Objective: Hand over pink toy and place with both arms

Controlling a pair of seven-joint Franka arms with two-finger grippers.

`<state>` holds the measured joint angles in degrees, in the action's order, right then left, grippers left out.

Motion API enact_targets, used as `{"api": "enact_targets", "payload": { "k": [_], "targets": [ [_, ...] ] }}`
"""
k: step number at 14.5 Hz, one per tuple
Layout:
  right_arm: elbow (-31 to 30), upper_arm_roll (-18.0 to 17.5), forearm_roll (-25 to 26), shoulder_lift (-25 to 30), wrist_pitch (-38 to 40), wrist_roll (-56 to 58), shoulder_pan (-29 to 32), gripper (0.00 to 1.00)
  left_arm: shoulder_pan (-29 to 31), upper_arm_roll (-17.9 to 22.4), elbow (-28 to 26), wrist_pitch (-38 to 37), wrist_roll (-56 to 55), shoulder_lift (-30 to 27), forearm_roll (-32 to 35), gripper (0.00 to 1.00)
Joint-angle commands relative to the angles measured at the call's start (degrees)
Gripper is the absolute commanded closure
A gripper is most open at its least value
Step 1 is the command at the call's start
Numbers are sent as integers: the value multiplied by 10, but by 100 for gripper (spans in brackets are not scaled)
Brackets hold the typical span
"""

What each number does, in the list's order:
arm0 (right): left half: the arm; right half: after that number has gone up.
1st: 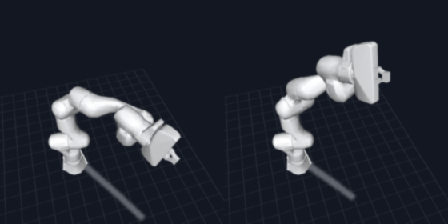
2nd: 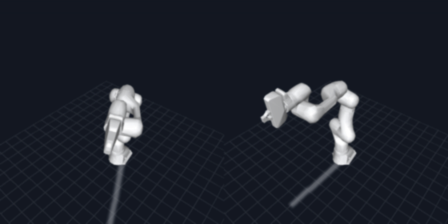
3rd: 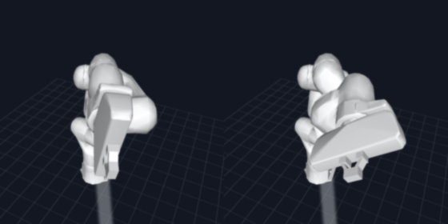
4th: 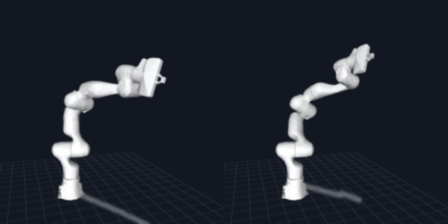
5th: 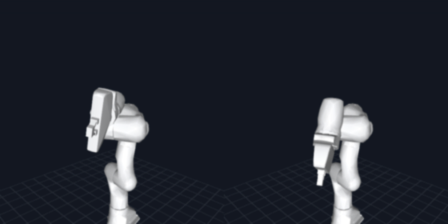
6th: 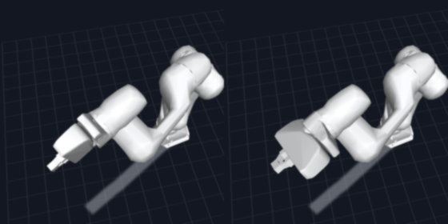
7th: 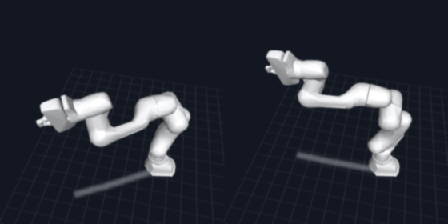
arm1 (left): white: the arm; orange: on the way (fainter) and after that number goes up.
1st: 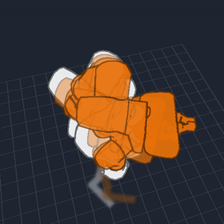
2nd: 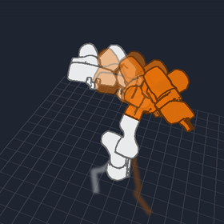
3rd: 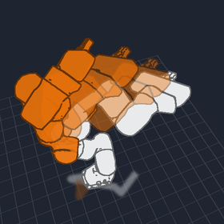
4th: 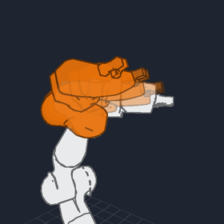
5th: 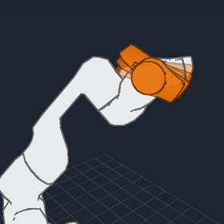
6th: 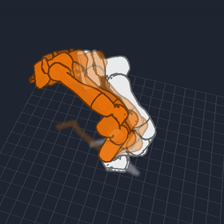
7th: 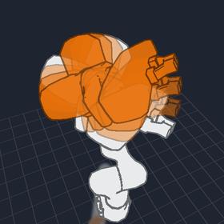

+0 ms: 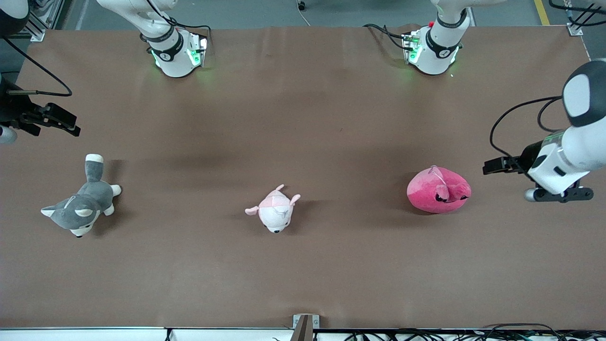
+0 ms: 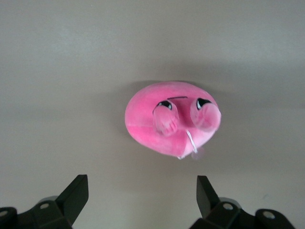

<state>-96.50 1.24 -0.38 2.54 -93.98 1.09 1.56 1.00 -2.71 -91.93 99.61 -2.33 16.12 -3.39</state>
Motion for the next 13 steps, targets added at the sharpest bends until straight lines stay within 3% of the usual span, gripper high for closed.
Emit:
{"api": "enact_targets", "payload": {
  "k": [1, 6, 10, 13],
  "targets": [
    [10, -2, 7, -4, -1, 3, -1, 0, -3, 0, -1, 29, -9, 27, 3, 0],
    [10, -2, 8, -4, -3, 5, 1, 0, -10, -5, -8, 61, -39, 74, -5, 0],
    [10, -1, 13, -5, -2, 5, -1, 0, -10, -5, -46, 114, -40, 74, -9, 0],
    [10, -1, 13, -5, -1, 5, 1, 0, -14, -5, -69, 151, -56, 74, -10, 24]
  ]
}}
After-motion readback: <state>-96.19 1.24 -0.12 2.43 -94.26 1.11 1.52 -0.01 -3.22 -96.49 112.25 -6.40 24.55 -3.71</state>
